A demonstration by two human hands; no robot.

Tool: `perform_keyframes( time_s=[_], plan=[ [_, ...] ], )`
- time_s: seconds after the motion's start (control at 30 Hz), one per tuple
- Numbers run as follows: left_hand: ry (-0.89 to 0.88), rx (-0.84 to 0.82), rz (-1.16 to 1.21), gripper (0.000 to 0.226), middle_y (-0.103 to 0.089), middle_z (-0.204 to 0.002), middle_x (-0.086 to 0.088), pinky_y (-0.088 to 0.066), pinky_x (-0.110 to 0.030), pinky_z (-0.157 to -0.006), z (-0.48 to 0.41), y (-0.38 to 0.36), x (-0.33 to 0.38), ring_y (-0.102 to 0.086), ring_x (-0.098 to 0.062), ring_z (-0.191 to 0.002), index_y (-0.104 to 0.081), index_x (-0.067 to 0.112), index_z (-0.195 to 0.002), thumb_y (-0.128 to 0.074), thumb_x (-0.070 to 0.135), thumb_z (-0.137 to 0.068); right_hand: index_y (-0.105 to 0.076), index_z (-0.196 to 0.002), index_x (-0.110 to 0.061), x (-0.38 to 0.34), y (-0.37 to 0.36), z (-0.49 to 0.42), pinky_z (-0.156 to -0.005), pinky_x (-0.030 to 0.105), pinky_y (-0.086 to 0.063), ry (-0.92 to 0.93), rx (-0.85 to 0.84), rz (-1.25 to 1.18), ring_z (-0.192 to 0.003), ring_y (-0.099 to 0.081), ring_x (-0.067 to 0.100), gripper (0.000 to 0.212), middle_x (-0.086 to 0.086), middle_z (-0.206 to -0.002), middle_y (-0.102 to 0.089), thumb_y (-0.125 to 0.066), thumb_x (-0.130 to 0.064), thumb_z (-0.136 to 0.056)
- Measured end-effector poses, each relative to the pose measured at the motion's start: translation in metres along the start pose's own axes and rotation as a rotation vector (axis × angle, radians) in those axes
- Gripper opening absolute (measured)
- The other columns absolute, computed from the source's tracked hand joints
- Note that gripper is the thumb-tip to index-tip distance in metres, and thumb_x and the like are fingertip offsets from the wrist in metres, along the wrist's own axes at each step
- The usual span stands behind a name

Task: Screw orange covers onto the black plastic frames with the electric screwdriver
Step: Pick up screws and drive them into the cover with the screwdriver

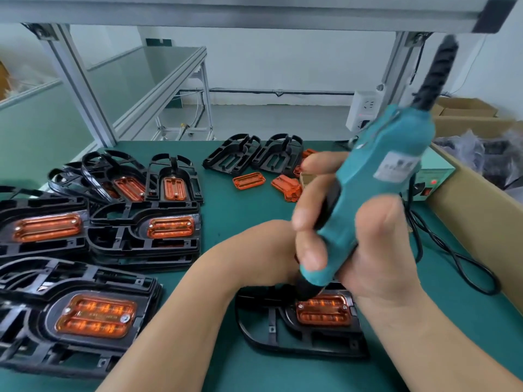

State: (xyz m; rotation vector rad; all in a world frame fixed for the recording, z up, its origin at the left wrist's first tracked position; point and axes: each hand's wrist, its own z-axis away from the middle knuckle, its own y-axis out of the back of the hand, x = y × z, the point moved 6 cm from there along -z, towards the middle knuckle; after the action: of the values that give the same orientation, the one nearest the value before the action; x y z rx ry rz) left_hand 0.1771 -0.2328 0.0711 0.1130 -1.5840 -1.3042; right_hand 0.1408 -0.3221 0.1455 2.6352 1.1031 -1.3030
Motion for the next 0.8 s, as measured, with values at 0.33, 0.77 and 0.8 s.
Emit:
perform_keyframes(
  time_s=[0.33,0.77,0.8],
  plan=[
    [0.072,0.042,-0.059,0.046,-0.063,-0.101,0.019,-0.050,-0.023,-0.086,-0.006,0.005,-0.007,-0.060,0.004,-0.093,-0.069,0.036,-0.131,-0.080,0.046,-0.087,-0.063,-0.108,-0.017,-0.012,0.135,0.019,-0.053,0.018,-0.044,-0.050,0.800,-0.043,-0.057,-0.049,0.005,0.050,-0.001,-0.086,-0.059,-0.042,-0.062,-0.107],
    [0.147,-0.218,-0.390,0.114,-0.035,-0.125,0.010,-0.042,-0.039,-0.099,0.012,-0.025,0.025,-0.036,-0.019,-0.120,-0.033,0.027,-0.149,-0.087,0.073,-0.060,-0.063,-0.105,-0.013,0.003,0.183,0.035,-0.053,0.021,-0.047,-0.081,1.026,-0.058,-0.057,-0.052,0.009,0.041,0.001,-0.079,-0.066,-0.058,-0.054,-0.104],
    [0.138,-0.210,-0.404,0.111,-0.035,-0.124,0.009,-0.042,-0.039,-0.100,0.012,-0.026,0.028,-0.036,-0.019,-0.120,-0.033,0.026,-0.149,-0.086,0.071,-0.062,-0.063,-0.105,-0.013,0.003,0.183,0.035,-0.053,0.021,-0.047,-0.081,1.021,-0.054,-0.057,-0.052,0.009,0.041,0.001,-0.079,-0.065,-0.058,-0.054,-0.104]
  ],
)
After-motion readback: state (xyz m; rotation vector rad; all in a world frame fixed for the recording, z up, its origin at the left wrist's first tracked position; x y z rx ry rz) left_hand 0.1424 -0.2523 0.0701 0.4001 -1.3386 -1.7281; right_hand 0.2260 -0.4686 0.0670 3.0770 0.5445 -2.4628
